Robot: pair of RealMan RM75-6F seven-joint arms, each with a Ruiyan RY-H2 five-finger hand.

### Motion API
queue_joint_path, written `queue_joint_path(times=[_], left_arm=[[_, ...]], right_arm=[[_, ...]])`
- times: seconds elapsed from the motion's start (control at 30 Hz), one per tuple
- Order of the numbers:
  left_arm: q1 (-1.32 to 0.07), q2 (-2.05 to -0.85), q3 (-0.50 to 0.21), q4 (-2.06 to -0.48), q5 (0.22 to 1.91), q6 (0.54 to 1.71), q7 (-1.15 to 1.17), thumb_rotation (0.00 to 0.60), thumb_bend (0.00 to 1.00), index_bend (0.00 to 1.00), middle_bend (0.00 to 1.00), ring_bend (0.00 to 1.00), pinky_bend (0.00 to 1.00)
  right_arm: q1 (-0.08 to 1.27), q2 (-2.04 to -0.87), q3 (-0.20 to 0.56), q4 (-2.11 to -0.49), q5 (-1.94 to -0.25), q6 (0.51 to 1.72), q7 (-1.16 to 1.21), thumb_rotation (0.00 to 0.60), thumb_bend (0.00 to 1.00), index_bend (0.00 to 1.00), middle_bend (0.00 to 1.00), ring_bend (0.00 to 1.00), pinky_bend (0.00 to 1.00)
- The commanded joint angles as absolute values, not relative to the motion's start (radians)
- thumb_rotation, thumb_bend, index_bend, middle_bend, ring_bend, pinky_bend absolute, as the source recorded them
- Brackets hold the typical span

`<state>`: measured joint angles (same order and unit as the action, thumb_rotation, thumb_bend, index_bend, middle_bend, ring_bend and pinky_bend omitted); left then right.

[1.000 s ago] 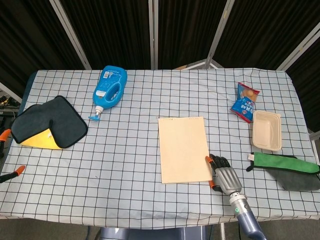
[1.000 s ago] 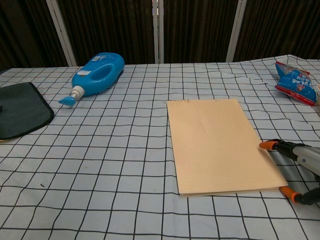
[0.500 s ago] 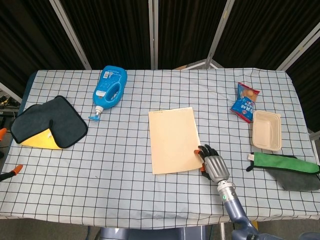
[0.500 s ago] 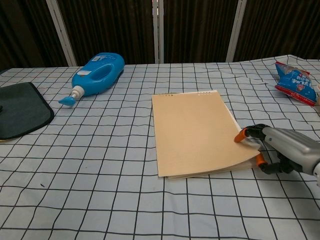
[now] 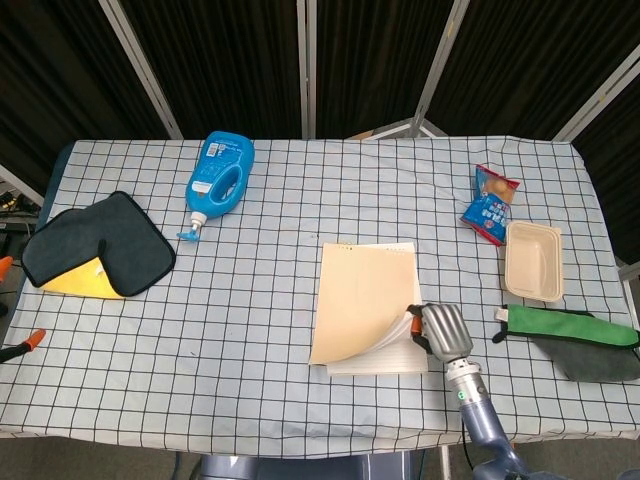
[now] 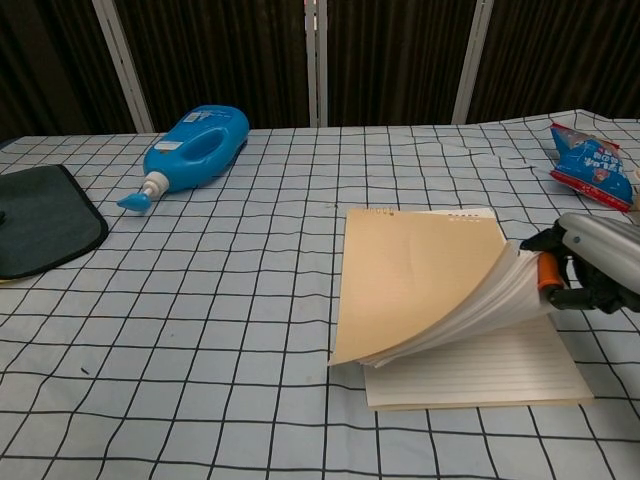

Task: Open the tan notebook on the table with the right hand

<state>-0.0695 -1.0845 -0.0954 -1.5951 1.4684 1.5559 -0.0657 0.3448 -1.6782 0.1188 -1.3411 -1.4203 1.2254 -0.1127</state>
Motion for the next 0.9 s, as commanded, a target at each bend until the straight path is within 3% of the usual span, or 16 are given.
queue_joint_path(times=[0.03, 0.5, 0.67, 0.9], left_arm=[[-0.070, -1.086, -0.093, -1.599, 1.472, 1.554, -0.059, 0.600, 0.14, 0.00, 0.00, 0.00, 0.00], [-0.073, -1.087, -0.091, -1.610, 1.470, 1.545, -0.048, 0.600, 0.13, 0.00, 0.00, 0.00, 0.00], [-0.077, -1.089, -0.097, -1.602, 1.456, 1.535, -0.051, 0.600, 0.14, 0.00, 0.00, 0.00, 0.00], [-0.084, -1.094, -0.107, -1.583, 1.429, 1.516, -0.060, 0.600, 0.13, 0.00, 0.00, 0.00, 0.00]], right_arm=[[0.304, -1.574, 0.104, -1.432, -1.424, 1.273, -0.131, 0.600, 0.83, 0.72, 0.76, 0.67, 0.76], [0.173, -1.298, 0.048, -1.620, -1.422, 1.382, -0.050, 0.600, 0.83, 0.72, 0.77, 0.68, 0.77], [0.179, -1.280, 0.096, -1.619, -1.357, 1.370, -0.031, 0.600, 0.83, 0.72, 0.77, 0.68, 0.77], [0.273, -1.312, 0.251, -1.549, -1.168, 1.285, -0.085, 0.600, 0.83, 0.72, 0.77, 0.68, 0.77]])
